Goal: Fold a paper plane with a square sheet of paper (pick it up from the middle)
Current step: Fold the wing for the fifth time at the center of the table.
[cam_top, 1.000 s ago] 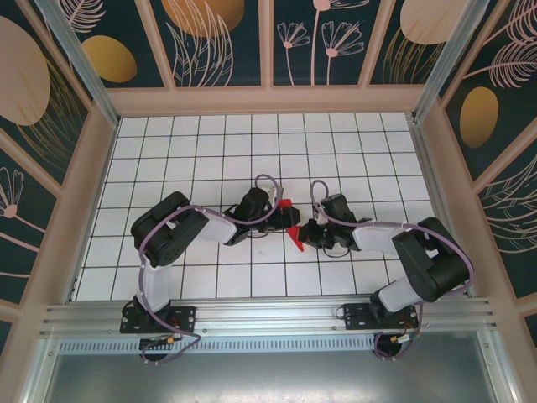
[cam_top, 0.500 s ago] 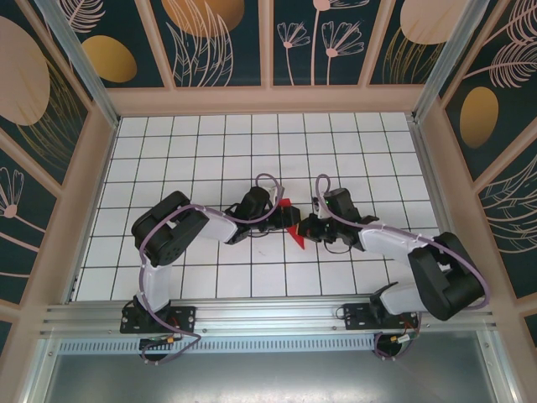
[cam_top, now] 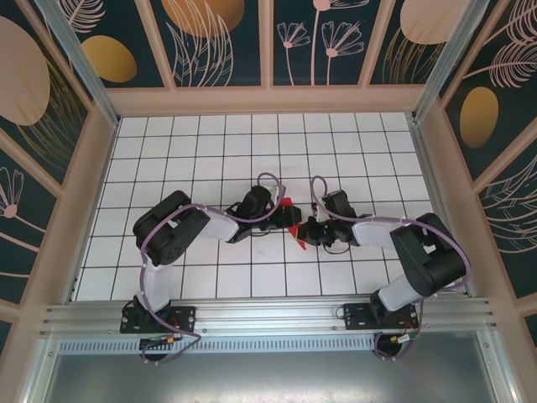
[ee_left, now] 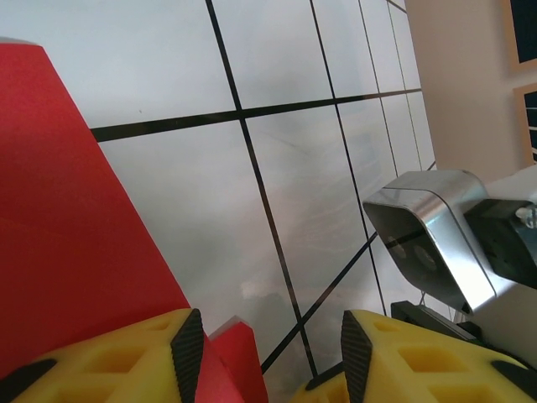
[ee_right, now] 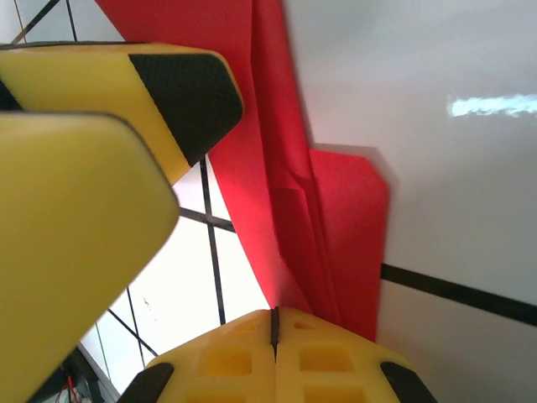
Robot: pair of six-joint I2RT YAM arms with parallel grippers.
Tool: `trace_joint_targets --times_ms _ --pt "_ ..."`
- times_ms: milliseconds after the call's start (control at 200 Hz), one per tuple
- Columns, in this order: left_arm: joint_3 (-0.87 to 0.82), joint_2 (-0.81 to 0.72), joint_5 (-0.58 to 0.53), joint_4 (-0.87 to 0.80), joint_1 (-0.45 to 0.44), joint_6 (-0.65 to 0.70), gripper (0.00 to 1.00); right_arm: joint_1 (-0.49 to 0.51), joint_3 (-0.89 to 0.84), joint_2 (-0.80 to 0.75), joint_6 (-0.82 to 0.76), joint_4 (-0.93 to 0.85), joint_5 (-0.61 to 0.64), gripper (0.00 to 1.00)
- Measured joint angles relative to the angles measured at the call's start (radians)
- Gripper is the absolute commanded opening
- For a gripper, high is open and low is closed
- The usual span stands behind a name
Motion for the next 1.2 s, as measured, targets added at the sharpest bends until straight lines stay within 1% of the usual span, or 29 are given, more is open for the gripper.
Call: trace_joint_targets --times_ms 245,365,515,625,801,926,1086,1196 --pt "0.021 0.011 0.003 -0.021 0.003 0.014 0.46 -0.018 -0.042 0.012 0.0 0.076 -0.019 0.03" --pt "0.022 0.013 0.008 -0.021 0.005 0.014 0.45 -0.028 -0.076 0.008 0.005 0.134 -0.032 0.07" --pt "0.024 0.017 0.007 -0.026 0.007 0.014 0.41 -0.038 -0.116 -0.026 0.008 0.159 -0.036 0.08" --pt "0.026 0.02 0.007 -0.029 0.009 0.013 0.4 -0.041 -0.132 -0.059 0.0 0.129 -0.037 0.08" --pt "0.033 0.023 0.008 -0.037 0.01 0.013 0.4 -0.041 -0.134 -0.085 -0.038 0.045 -0.056 0.08" --pt "0.046 0.027 0.013 -0.052 0.01 0.013 0.39 -0.04 -0.11 -0.094 -0.06 -0.022 -0.035 0.07" --pt "0.053 0.028 0.015 -0.066 0.01 0.018 0.39 -0.04 -0.105 -0.185 -0.072 -0.151 -0.005 0.07" --pt "0.06 0.03 0.019 -0.076 0.011 0.026 0.39 -0.037 -0.065 -0.234 -0.07 -0.182 -0.014 0.08"
